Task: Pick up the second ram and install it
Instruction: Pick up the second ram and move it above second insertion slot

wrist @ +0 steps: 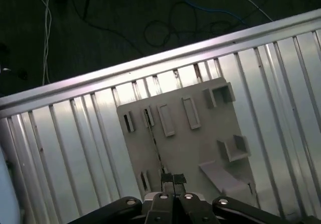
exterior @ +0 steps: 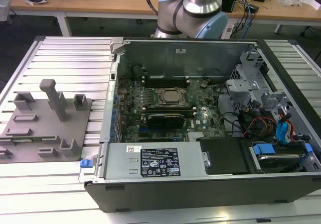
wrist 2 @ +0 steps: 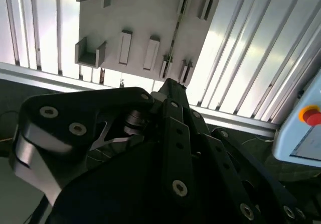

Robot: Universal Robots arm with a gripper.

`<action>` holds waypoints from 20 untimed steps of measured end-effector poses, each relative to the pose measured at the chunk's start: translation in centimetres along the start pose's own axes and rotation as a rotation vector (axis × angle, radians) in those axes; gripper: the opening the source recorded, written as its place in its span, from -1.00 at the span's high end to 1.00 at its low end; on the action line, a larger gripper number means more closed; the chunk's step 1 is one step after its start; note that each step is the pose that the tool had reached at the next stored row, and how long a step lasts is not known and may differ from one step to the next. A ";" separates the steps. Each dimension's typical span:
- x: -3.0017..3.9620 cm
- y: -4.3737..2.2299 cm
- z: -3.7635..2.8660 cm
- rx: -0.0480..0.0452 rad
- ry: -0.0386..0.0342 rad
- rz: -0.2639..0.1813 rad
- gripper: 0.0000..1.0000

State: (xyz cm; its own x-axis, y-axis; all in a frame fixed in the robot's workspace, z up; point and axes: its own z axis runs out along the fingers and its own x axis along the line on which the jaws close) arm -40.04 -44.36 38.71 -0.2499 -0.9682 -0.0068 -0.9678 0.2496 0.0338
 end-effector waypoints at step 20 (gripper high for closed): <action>0.00 -0.01 0.05 -0.0008 0.0039 -0.115 0.28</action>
State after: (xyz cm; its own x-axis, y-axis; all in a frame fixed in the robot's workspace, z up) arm -40.03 -44.36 38.66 -0.1374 -0.9905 -0.0067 -0.9900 0.1371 0.0339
